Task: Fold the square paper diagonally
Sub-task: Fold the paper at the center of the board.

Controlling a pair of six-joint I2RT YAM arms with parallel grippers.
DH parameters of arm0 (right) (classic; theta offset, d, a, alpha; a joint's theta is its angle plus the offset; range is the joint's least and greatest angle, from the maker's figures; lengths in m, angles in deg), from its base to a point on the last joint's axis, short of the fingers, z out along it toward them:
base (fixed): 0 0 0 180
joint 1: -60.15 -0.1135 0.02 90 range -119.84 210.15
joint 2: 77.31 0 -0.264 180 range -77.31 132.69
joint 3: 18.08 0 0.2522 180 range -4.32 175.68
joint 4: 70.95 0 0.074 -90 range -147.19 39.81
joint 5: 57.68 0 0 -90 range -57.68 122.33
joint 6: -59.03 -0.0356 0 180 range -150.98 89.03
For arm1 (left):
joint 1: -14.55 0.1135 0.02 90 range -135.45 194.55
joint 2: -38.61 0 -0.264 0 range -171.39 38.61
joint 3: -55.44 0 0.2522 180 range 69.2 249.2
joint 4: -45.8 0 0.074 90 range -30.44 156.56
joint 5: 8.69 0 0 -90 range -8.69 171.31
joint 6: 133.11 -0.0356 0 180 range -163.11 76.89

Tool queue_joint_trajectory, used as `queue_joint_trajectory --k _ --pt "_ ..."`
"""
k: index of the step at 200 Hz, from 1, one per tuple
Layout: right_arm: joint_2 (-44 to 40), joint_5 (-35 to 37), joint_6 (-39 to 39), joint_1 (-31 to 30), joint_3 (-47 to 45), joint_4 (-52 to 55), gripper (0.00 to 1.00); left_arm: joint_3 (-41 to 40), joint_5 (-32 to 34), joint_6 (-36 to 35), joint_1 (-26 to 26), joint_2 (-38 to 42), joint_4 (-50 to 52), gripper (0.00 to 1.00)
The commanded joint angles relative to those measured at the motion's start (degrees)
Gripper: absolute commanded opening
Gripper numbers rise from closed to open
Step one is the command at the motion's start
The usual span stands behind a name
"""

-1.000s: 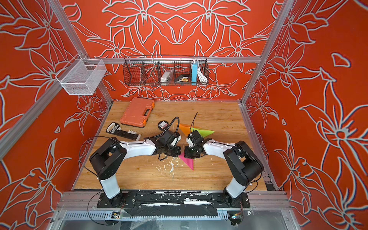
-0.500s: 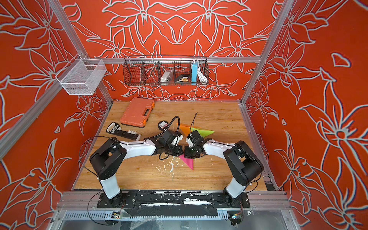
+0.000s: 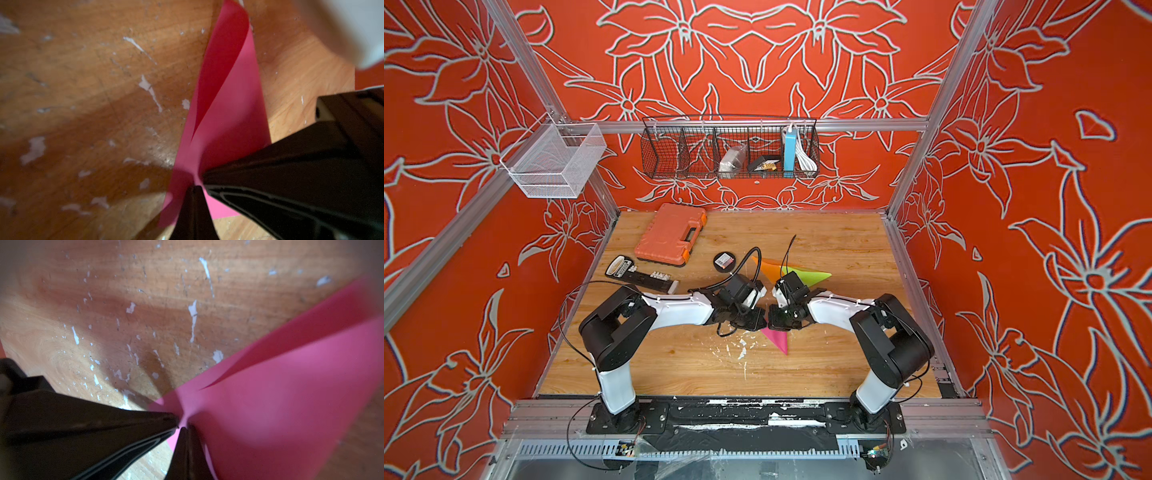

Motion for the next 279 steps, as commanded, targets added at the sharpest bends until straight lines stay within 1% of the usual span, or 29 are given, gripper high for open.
queue_joint_trajectory --k 1,28,42,61,90,131,158,183,195,214,246,279 --pt "0.8 2.2 -0.4 -0.5 -0.5 1.7 0.00 1.9 -0.4 -0.2 -0.4 -1.5 2.2 0.00" --pt "-0.4 1.8 0.8 -0.4 1.6 4.6 0.01 1.9 0.6 0.0 -0.4 -1.8 2.7 0.00" --pt "-1.8 1.6 1.4 -0.3 2.9 6.5 0.05 2.2 0.7 0.0 -0.4 -2.1 3.4 0.00" --pt "-4.4 1.8 2.3 0.3 4.0 9.1 0.13 2.3 0.6 0.2 -0.3 -2.5 4.0 0.00" --pt "-8.4 1.0 3.2 2.1 4.0 11.7 0.24 2.4 1.3 0.1 -0.3 -2.5 4.5 0.00" --pt "-13.3 -2.5 4.9 7.9 0.6 12.5 0.40 2.5 2.0 -0.2 -0.4 -2.2 5.0 0.00" --pt "-13.1 -7.3 7.2 10.4 -1.4 11.5 0.55 2.4 2.2 -0.3 -0.4 -2.2 4.9 0.00" --pt "-11.6 -10.8 7.4 12.0 -3.4 8.5 0.64 2.6 2.3 -0.3 -0.4 -2.3 5.2 0.00" --pt "-10.7 -11.9 7.3 12.5 -4.3 7.0 0.66 2.5 2.4 -0.2 -0.3 -2.3 5.1 0.00" --pt "-9.1 -14.1 6.4 12.9 -5.6 3.6 0.67 2.4 2.6 -0.2 -0.4 -2.4 5.2 0.00" --pt "-7.2 -16.1 3.9 13.2 -7.1 -1.3 0.58 2.7 2.8 -0.2 -0.3 -2.6 5.6 0.00" --pt "-5.5 -17.3 2.0 13.2 -7.8 -5.2 0.55 2.7 3.2 -0.3 -0.3 -2.5 5.6 0.00"
